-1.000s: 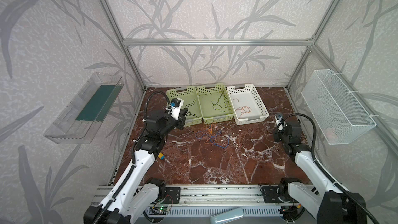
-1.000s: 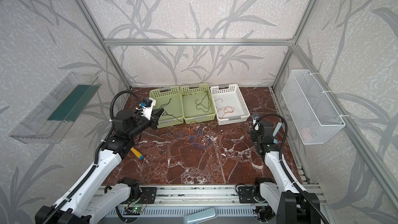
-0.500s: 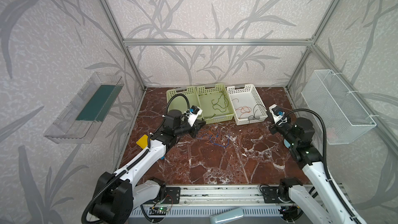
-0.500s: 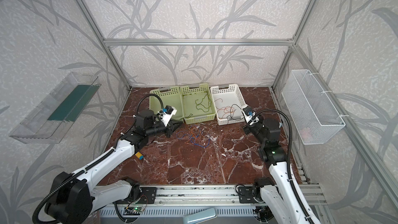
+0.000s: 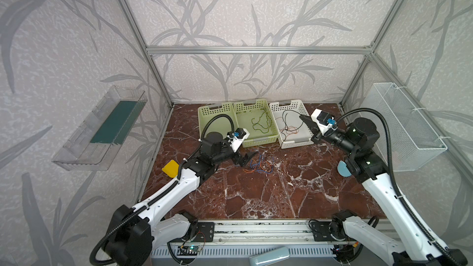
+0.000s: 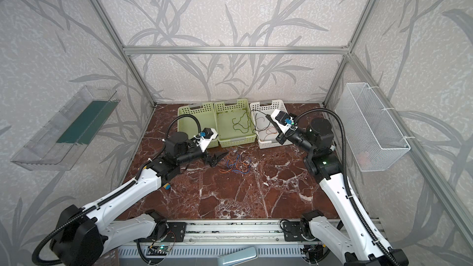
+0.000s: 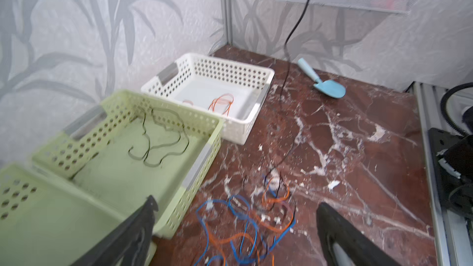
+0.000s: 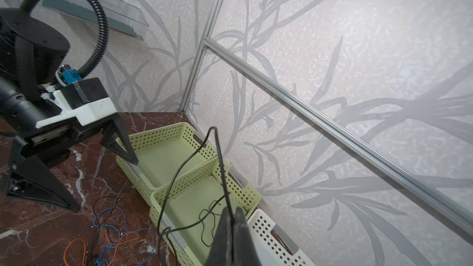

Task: Untangle and sort cables by color
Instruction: Untie the cable from multiple cables.

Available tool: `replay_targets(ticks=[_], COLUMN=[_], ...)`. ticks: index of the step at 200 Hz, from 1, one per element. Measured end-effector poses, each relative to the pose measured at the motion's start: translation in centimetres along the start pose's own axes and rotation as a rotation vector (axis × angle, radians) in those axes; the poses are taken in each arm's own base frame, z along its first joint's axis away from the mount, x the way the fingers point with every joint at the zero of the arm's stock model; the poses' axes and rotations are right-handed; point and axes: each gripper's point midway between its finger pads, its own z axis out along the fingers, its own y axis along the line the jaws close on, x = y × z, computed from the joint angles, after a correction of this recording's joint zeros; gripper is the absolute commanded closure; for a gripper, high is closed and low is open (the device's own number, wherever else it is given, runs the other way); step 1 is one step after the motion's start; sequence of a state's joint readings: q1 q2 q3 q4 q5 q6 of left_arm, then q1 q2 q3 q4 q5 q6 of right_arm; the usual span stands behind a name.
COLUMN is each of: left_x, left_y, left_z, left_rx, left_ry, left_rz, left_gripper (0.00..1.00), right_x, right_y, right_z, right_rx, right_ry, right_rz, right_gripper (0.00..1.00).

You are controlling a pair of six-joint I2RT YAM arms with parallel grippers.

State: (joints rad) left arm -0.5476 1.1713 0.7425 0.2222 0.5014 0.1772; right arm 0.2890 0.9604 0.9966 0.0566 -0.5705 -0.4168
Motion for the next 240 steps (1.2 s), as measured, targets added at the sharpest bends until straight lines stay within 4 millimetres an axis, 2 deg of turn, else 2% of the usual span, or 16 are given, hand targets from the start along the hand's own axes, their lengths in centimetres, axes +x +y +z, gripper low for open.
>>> replay_targets(ticks=[10, 24, 53, 72, 106, 117, 129, 133, 138, 142, 146, 164, 183, 205, 222, 240], left_x=[-1.3, -1.8, 0.4, 1.5, 0.7, 0.1, -0.1, -0.1, 0.0, 0.1, 0.3, 1.1, 1.7, 0.7, -1.8, -6.1], left_y=[-0.5, -0.6, 0.1, 0.3, -1.3, -1.8, -2.3, -2.4, -2.5, -2.7, -2.7, -2.9, -2.6, -1.8, -1.1, -0.5], left_z=[1.5, 3.7, 8.0, 9.9, 12.4, 12.8, 13.2, 13.4, 13.5, 13.7, 13.9, 14.7, 15.0, 14.5, 13.3, 11.1], left_rx=[0.023, 0.043, 0.068, 0.093, 0.178, 0.202, 0.22, 0.226, 0.231, 0.239, 0.242, 0.248, 0.226, 0.176, 0.129, 0.074], left_ry=[-0.049, -0.089, -0.075, -0.065, -0.09, -0.104, -0.111, -0.111, -0.11, -0.108, -0.104, -0.085, -0.07, -0.07, -0.087, -0.138], left_rz=[0.002, -0.025, -0.106, -0.147, -0.165, -0.166, -0.169, -0.172, -0.173, -0.18, -0.183, -0.195, -0.205, -0.175, -0.12, -0.037], left_gripper=[0.01, 0.01, 0.01, 0.02, 0.11, 0.14, 0.23, 0.29, 0.45, 0.63, 0.74, 1.0, 1.0, 1.0, 1.0, 1.0], right_x=[-0.2, -0.2, -0.8, -1.5, -2.1, -2.1, -2.2, -2.2, -2.2, -2.2, -2.3, -2.5, -2.3, -0.8, 1.1, 4.5], right_y=[0.6, 0.9, 1.1, 1.0, 0.8, 0.8, 0.6, 0.6, 0.5, 0.5, 0.4, 0.1, -0.2, -0.1, 0.0, 0.4], right_z=[0.5, 1.0, 1.3, 1.3, 1.2, 1.2, 1.1, 1.1, 1.1, 1.0, 1.0, 0.8, 0.3, -0.5, -1.2, -1.8], right_rx=[-0.025, -0.04, -0.047, -0.045, -0.036, -0.031, -0.023, -0.019, -0.014, -0.011, -0.008, 0.013, 0.056, 0.106, 0.147, 0.194], right_ry=[-0.01, -0.017, -0.04, -0.055, -0.073, -0.072, -0.072, -0.071, -0.072, -0.072, -0.073, -0.081, -0.084, -0.057, -0.021, 0.037], right_rz=[0.001, 0.001, -0.003, -0.009, -0.016, -0.016, -0.017, -0.017, -0.019, -0.019, -0.02, -0.029, -0.029, -0.015, 0.012, 0.06], right_gripper=[1.0, 1.0, 1.0, 1.0, 1.0, 1.0, 1.0, 1.0, 1.0, 1.0, 1.0, 1.0, 0.99, 0.94, 0.91, 0.85])
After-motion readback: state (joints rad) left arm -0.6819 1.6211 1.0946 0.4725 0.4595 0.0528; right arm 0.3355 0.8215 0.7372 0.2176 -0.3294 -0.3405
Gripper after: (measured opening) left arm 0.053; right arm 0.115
